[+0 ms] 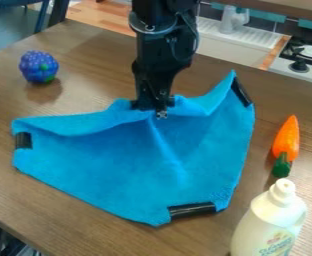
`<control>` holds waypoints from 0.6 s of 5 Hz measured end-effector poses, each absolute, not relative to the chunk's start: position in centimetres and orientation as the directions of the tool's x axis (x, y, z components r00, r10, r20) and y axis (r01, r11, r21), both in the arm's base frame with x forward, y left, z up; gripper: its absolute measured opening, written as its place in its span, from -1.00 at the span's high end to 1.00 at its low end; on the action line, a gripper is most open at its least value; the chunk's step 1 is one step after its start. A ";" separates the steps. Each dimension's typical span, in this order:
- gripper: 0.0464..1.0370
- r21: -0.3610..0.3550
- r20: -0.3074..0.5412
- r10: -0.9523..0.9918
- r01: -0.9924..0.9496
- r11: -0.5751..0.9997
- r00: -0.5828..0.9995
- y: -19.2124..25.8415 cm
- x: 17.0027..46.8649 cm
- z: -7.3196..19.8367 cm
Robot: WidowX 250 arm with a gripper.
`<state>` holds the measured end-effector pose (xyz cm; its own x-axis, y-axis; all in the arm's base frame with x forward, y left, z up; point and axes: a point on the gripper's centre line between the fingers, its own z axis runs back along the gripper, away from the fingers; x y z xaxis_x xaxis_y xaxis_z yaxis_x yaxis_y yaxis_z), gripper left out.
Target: Fold the cloth from top left to bottom right
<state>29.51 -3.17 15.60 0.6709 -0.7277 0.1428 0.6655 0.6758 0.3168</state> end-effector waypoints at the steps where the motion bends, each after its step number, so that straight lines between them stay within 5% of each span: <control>1: 0.99 0.304 0.121 -0.758 0.703 0.643 0.641 -4.9 28.3 14.7; 3: 0.99 0.303 0.084 -0.797 0.746 0.593 0.599 -7.6 26.5 13.2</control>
